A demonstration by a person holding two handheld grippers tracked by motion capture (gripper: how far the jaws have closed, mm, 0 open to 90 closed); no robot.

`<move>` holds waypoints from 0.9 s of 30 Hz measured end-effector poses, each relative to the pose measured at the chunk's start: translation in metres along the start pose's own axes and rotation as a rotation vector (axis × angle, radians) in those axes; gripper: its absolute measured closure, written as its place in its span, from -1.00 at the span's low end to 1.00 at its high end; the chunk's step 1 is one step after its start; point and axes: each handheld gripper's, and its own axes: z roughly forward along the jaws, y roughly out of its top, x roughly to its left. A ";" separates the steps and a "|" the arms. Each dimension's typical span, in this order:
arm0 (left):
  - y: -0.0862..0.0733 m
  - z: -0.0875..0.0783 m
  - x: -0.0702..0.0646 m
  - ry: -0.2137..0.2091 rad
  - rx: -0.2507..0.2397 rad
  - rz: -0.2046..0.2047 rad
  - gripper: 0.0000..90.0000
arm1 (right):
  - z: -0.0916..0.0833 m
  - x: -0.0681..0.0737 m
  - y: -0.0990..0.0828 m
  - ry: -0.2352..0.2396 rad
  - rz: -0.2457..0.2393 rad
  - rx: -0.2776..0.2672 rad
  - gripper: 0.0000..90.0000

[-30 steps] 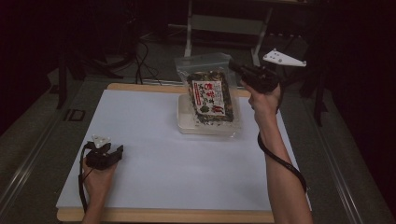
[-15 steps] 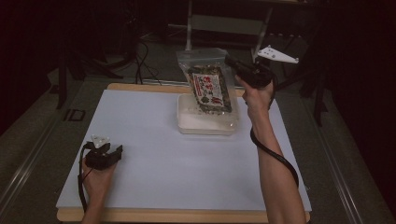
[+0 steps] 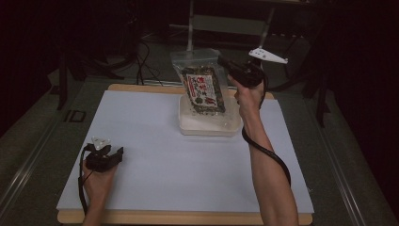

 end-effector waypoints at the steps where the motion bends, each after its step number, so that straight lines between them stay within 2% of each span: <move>1: 0.000 0.000 0.001 -0.002 -0.001 -0.003 0.09 | 0.002 -0.001 -0.001 -0.003 0.004 -0.001 1.00; 16: -0.002 -0.004 0.003 -0.005 -0.007 -0.015 0.09 | 0.025 -0.002 -0.014 0.008 0.031 -0.004 1.00; 25: -0.002 -0.005 0.003 -0.005 -0.010 -0.017 0.09 | 0.032 -0.007 -0.029 0.011 0.037 0.027 1.00; 27: -0.002 -0.005 0.003 -0.005 -0.008 -0.017 0.09 | 0.031 -0.009 -0.031 0.018 0.025 0.042 0.99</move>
